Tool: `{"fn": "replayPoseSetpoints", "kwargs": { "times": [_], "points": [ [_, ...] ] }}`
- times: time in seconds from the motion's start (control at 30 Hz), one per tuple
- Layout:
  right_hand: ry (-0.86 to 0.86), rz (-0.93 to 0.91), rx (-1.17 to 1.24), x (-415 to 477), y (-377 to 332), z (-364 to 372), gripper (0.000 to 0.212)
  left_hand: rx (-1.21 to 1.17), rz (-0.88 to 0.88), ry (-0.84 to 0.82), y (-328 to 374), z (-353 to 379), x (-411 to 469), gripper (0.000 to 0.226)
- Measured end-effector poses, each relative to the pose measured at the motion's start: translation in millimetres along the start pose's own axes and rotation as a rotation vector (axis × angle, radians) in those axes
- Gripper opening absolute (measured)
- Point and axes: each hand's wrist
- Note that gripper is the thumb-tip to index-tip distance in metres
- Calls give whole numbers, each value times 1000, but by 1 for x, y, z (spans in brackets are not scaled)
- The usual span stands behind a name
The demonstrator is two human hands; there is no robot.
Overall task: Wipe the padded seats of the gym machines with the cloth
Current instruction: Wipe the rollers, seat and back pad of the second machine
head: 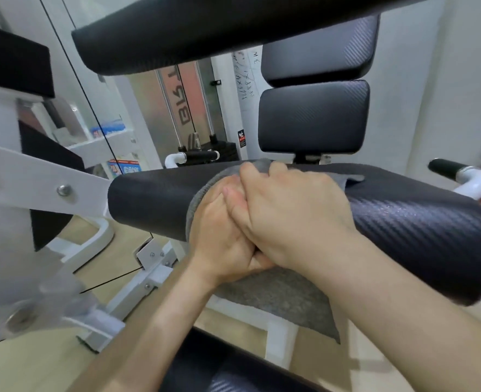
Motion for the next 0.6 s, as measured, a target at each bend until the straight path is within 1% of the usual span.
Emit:
{"fn": "replayPoseSetpoints", "kwargs": {
  "times": [0.07,0.17,0.2,0.27,0.33,0.43,0.5,0.53,0.6],
  "points": [
    [12,-18,21,9,-10,6,48,-63,-68,-1,-11,-7,-4,61],
    [-20,-19,72,20,-24,18,45,-3,-47,-16,-26,-16,-8,58],
    [-18,-17,77,24,-29,23,45,-6,-64,-29,-34,-19,-10,59],
    [-45,-4,74,34,-44,34,47,17,-89,-54,-50,-26,-14,66],
    [-84,17,67,46,-61,45,51,69,-61,-56,-71,-32,-23,71],
    [-94,-23,59,66,-86,61,51,86,-18,-63,-106,-44,-35,66],
    [-82,-14,82,78,-103,73,51,105,-10,-83,-128,-51,-41,62],
    [-92,-3,103,84,-112,79,50,127,-25,-96,-138,-54,-42,59],
    [-107,-12,133,99,-127,89,47,91,-129,-115,-152,-62,-45,54]
  ]
}}
Point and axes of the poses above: each hand's wrist, its own x-axis towards the middle knuckle, its own z-axis out of the palm, y = z × x, and after that the axes turned 7 degrees about y, right-handed
